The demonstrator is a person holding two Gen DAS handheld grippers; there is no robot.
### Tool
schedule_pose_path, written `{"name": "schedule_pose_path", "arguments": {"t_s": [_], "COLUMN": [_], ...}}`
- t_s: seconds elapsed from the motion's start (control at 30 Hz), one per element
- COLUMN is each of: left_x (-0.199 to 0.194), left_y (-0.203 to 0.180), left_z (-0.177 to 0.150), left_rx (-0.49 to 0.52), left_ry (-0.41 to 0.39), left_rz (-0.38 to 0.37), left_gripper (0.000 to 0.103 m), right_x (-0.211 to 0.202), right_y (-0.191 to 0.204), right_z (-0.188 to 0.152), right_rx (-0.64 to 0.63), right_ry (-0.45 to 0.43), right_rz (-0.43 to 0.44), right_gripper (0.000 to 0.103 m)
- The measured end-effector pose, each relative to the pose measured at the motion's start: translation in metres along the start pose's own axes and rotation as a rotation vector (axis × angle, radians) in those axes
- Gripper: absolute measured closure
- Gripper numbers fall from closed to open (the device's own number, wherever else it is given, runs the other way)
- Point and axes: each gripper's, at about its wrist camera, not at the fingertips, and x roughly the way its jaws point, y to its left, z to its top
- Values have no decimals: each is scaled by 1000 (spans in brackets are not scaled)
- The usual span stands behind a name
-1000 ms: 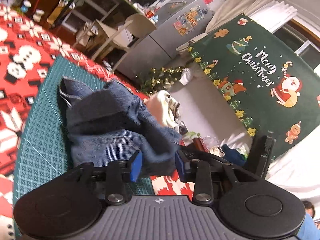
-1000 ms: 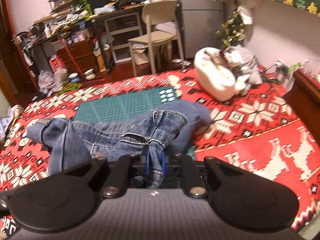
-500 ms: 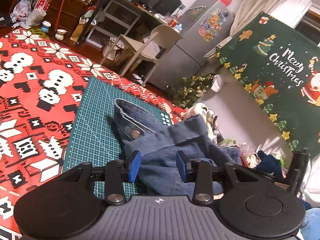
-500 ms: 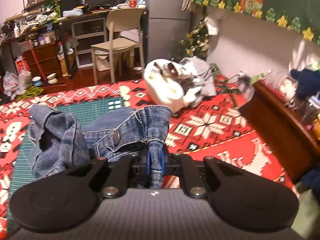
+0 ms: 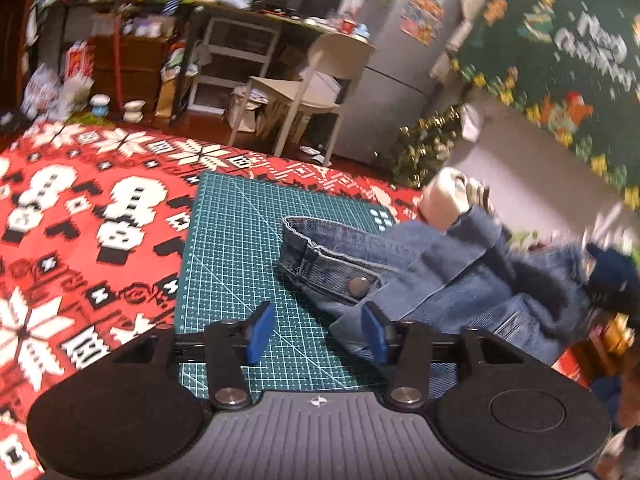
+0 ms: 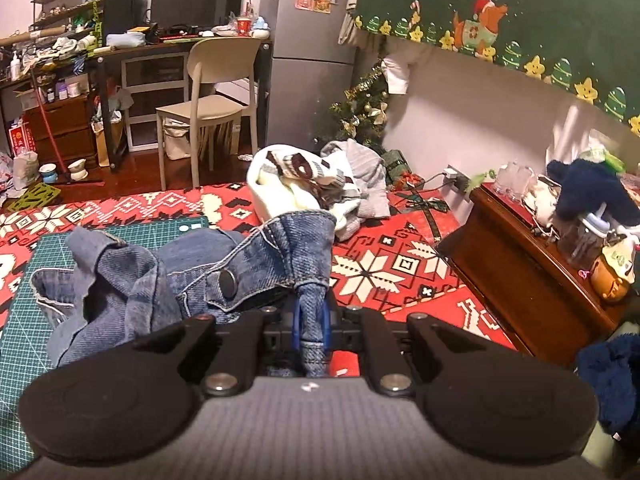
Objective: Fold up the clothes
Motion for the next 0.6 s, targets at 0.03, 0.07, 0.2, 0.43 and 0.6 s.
{"name": "schedule_pose_path", "arguments": {"t_s": [0.03,0.07,0.2,0.43,0.6], "left_x": [2,3,8,38,59], "left_y": [-3,-6,-12,12,17], "left_z": [-1,-2,-4,9,15], "left_rx": [30,57,133,88,115], "left_ry": [-7,-17,-60,-41,-31], "left_rz": [0,3,-16,-74,-94], "left_gripper": [42,32,20,17,12], "right_x": [2,3,10,26,40], "right_y": [-1,-2,-8,-19,-25], "right_z": [0,1,3,6,5], "right_rx": [-1,0,21,61,95], "right_ry": [4,7,16,37,73], "right_rz": [-4,-7,-20,-78,-81], "right_gripper": [92,92,92,92,92]}}
